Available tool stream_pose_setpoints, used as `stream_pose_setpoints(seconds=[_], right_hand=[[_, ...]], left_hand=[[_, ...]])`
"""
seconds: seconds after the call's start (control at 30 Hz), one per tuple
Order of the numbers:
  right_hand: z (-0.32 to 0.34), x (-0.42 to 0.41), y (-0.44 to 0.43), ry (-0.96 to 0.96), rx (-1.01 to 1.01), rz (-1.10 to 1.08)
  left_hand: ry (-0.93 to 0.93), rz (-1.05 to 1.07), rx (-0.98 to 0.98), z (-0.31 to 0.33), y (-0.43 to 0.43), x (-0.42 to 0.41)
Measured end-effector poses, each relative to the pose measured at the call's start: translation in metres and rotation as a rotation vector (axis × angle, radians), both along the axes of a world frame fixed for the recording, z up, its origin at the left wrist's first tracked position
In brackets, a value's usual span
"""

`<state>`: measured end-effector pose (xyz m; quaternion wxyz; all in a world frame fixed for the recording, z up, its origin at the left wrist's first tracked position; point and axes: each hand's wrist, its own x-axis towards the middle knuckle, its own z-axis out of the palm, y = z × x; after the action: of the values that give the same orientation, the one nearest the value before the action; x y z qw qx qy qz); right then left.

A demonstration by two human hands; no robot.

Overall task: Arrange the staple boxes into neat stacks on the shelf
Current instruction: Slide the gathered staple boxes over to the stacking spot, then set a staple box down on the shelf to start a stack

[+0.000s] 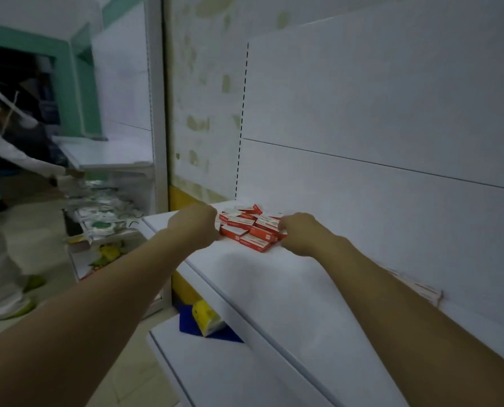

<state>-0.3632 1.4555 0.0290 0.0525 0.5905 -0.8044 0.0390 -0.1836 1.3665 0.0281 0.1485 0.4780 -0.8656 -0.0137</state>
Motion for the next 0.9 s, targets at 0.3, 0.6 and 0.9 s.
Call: stream_pose_setpoints(seconds=[0.3, 0.6, 0.9], right_hand=[[0.011, -0.006, -0.089, 0.031, 0.073, -0.131], [0.003, -0.053, -0.176, 0.009, 0.118, -0.213], [-0.018, -0.102, -0.220, -0.249, 0.262, -0.302]], left_hand=[[-0.011, -0.105, 0.027, -0.008, -0.115, -0.012], [-0.020, -0.194, 0.046, -0.022, -0.217, -0.063], [-0.036, -0.349, 0.065, -0.029, -0.290, -0.143]])
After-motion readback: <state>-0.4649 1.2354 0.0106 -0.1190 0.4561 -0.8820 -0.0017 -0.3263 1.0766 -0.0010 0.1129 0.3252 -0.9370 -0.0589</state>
